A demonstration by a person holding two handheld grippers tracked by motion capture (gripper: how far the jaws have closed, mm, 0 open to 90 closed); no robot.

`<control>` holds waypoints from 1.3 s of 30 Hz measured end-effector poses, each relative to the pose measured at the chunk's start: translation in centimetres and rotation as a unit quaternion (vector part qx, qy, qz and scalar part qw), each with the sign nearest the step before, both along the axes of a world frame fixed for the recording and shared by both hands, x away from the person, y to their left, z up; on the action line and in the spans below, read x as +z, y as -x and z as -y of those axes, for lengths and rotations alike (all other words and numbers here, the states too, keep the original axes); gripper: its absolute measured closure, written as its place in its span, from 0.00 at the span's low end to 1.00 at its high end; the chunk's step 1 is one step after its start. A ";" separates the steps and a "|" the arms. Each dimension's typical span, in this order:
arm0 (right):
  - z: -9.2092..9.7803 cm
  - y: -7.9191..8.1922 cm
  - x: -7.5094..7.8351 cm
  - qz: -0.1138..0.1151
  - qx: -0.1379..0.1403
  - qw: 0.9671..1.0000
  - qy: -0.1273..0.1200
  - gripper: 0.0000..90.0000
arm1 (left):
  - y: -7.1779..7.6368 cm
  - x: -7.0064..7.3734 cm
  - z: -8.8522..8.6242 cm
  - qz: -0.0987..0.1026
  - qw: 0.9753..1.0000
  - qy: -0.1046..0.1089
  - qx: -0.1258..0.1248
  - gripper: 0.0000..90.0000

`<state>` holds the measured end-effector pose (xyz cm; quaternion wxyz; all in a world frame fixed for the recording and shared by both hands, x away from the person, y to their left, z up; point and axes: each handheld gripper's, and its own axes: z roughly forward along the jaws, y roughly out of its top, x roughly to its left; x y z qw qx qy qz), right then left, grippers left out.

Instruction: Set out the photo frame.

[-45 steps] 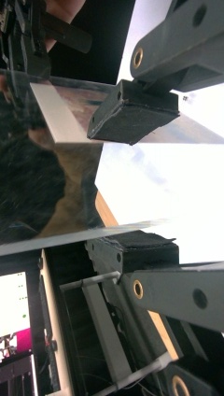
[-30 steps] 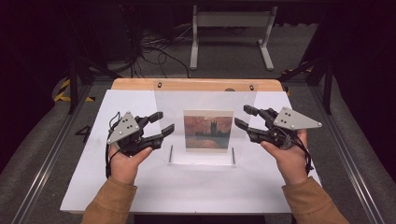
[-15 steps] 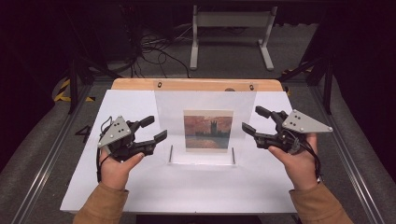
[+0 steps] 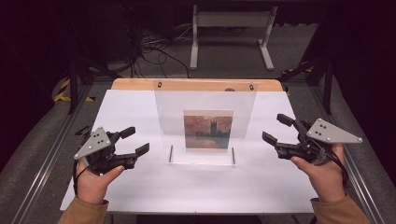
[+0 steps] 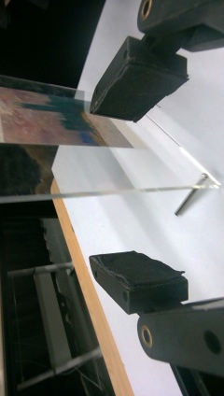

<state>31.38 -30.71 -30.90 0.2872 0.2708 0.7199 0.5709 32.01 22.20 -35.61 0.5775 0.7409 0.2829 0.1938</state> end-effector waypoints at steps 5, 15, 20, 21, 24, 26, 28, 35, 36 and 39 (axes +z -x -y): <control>1.8 0.6 -0.3 -0.013 -0.016 1.000 -0.003 0.26 | 0.5 -0.5 -1.8 -0.004 1.000 -0.011 0.019 0.24; 4.0 1.4 -2.1 -0.044 -0.044 0.998 -0.004 0.23 | 0.8 -2.8 -4.0 -0.028 0.999 -0.019 0.036 0.22; 4.3 1.6 -3.8 -0.071 -0.056 0.996 0.005 0.23 | 0.9 -4.2 -4.2 -0.030 0.998 -0.021 0.046 0.16; 4.3 1.6 -3.8 -0.071 -0.056 0.996 0.005 0.23 | 0.9 -4.2 -4.2 -0.030 0.998 -0.021 0.046 0.14; 4.4 1.7 -4.6 -0.079 -0.056 0.995 0.003 0.23 | 0.8 -4.9 -4.3 -0.025 0.999 -0.009 0.047 0.14; 4.5 1.7 -5.6 -0.085 -0.063 0.994 0.007 0.21 | 0.8 -5.6 -4.3 -0.030 0.999 -0.013 0.044 0.12; 4.5 1.6 -6.3 -0.092 -0.065 0.994 0.006 0.21 | 0.8 -6.1 -4.2 -0.034 0.998 -0.008 0.046 0.12; 4.6 1.4 -8.7 -0.116 -0.073 0.990 0.022 0.21 | 1.0 -7.7 -4.1 -0.043 0.998 -0.018 0.037 0.12; 4.5 1.4 -9.1 -0.119 -0.074 0.990 0.024 0.21 | 1.0 -7.9 -4.0 -0.043 0.998 -0.020 0.034 0.12; 4.3 1.3 -10.3 -0.122 -0.072 0.989 0.045 0.21 | 1.0 -8.3 -4.0 -0.042 0.999 -0.012 0.026 0.12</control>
